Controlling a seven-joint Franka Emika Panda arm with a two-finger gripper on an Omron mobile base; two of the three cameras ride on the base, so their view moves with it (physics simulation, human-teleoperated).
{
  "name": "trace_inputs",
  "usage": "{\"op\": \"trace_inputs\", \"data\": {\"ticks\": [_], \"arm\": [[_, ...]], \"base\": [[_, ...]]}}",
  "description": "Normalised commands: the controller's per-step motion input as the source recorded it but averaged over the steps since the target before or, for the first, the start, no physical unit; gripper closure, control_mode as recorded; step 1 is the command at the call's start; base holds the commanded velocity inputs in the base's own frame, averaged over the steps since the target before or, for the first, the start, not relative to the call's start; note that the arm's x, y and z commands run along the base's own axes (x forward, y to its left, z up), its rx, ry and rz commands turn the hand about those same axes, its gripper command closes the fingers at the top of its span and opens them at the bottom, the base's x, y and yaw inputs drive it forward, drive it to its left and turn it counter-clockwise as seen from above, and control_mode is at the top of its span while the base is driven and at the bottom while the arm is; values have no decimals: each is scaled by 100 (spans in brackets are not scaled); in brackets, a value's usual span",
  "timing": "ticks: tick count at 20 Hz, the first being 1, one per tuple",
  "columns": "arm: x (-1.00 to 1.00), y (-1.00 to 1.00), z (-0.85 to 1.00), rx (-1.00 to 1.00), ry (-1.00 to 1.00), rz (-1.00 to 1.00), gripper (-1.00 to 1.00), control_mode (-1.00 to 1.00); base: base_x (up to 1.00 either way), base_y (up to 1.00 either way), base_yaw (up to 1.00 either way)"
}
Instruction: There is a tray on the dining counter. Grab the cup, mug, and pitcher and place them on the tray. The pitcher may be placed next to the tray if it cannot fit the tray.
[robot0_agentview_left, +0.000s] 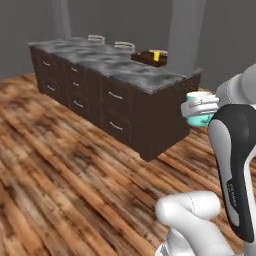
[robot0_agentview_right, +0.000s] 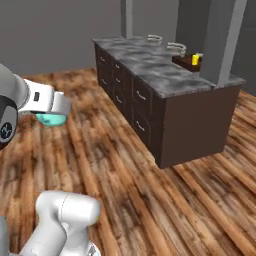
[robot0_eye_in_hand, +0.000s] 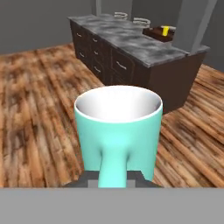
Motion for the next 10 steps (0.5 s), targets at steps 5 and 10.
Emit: {"op": "trace_inputs", "data": {"ticks": [5, 10], "arm": [[0, 0, 0, 0, 0, 0, 100, 100], [0, 0, 0, 0, 0, 0, 100, 100]], "base": [[1, 27, -84], [6, 40, -82]]}}
